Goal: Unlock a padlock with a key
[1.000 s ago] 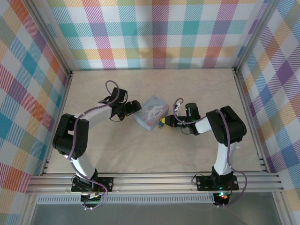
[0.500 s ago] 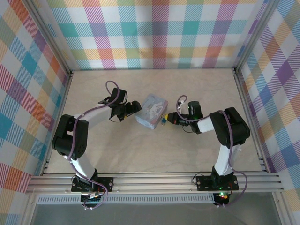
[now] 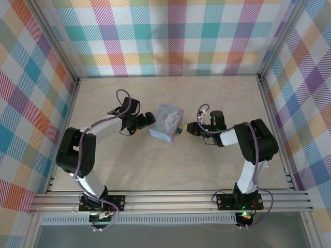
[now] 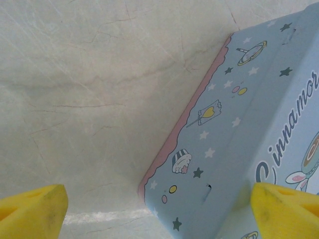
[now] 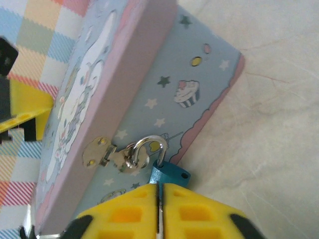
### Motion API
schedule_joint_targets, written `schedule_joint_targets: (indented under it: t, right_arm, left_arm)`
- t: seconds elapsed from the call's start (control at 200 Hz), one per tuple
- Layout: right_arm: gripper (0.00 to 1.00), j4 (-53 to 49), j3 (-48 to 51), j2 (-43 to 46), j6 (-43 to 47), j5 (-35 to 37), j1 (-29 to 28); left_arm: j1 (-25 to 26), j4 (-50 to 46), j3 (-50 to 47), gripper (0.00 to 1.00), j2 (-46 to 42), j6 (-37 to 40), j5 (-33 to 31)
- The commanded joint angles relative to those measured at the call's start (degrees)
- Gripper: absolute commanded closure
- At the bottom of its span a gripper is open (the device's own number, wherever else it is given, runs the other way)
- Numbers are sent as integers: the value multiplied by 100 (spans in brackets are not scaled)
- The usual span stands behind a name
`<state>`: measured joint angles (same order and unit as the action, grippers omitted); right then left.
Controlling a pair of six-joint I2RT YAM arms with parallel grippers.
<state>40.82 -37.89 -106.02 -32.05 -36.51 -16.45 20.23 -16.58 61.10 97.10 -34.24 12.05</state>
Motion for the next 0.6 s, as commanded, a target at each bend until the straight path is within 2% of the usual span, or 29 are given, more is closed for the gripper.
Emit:
schedule_joint_targets:
  t: [0.0,0.11,0.275,0.44,0.595]
  right_arm:
    - [73,758,188,-63,261,-686,218]
    - [58,1283,127,-338,192,-1081,238]
    - [46,1909,-143,-795,-86,-1473,238]
    - [40,1896,-430,-1029,-148,-1595,198]
    - [38,1771,-730,-1215,-176,-1627,126]
  left_arm:
    - [25,-308,-85,7,-152,143,-83]
    - [25,-321,-58,8,-79,154,-97]
    - [25,-348,-46,9,-33,151,-160]
    - [16,-434,-19,9,11,188,-238]
    - [-1,-429,-19,9,45,180,-257]
